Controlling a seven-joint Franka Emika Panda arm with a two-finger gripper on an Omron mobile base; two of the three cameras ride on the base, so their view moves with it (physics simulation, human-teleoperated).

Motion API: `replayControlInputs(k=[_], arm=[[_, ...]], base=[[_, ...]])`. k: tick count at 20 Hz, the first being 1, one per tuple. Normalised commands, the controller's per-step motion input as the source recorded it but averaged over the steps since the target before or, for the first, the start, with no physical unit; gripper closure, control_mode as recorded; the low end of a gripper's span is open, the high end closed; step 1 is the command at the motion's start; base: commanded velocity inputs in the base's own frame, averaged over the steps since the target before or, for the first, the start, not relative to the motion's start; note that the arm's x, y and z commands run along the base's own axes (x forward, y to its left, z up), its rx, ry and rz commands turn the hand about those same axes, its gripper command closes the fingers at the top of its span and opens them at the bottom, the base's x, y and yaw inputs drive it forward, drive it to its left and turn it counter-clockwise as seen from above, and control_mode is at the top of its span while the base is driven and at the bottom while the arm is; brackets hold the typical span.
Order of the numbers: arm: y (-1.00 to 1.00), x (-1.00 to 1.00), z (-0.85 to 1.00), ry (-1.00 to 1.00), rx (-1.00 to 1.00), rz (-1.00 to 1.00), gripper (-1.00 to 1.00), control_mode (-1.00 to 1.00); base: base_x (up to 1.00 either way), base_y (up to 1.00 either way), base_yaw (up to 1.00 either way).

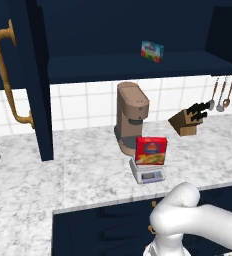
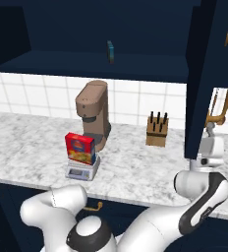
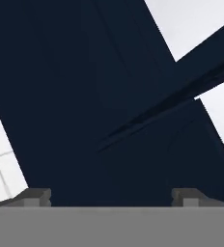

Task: Pick the boxed food and place it on the digital scale for weighing, and close the cabinet.

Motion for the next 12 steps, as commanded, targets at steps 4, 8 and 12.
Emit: replayControlInputs(k=[4, 8, 12], arm=[[-0.73, 0.0, 0.26, -0.03, 0.01, -0.01, -1.0, -1.0], [-0.84, -0.06, 0.35, -0.1, 0.02, 0.0, -1.0, -1.0], [-0.32, -0.03, 0.44, -0.12, 0.0, 0.0, -1.0, -1.0]], base=[[0.0, 0.0, 0.0], [0.0, 0.0, 0.0], [0.0, 0.0, 0.0]])
